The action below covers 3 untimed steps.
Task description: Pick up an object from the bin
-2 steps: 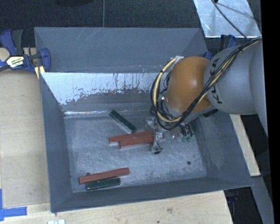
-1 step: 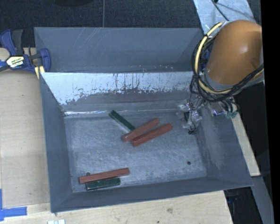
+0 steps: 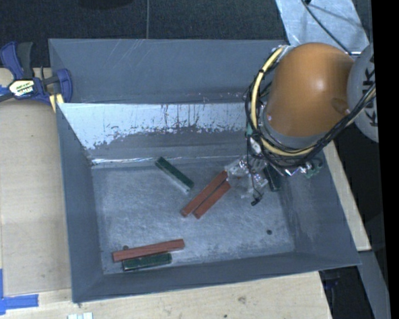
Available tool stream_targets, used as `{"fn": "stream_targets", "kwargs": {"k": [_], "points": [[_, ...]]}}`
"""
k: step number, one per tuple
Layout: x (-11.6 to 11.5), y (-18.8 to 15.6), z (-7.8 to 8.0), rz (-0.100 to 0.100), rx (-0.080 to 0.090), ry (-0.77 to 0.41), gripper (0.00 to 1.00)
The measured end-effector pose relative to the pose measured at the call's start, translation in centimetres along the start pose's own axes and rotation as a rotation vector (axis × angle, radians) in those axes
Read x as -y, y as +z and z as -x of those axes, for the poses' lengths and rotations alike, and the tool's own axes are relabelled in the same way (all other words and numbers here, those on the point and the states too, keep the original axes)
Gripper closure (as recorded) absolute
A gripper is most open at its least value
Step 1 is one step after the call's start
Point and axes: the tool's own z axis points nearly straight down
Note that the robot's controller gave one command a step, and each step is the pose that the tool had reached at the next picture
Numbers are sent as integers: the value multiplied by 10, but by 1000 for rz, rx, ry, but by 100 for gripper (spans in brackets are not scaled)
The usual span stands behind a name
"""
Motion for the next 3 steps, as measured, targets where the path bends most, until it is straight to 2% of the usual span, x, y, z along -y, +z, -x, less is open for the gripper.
{"fn": "stream_targets", "kwargs": {"k": [1, 2, 3], "points": [[1, 0, -1, 0, 0, 5, 0], [29, 123, 42, 1, -3, -148, 0], [30, 118, 43, -1, 3, -145, 100]]}}
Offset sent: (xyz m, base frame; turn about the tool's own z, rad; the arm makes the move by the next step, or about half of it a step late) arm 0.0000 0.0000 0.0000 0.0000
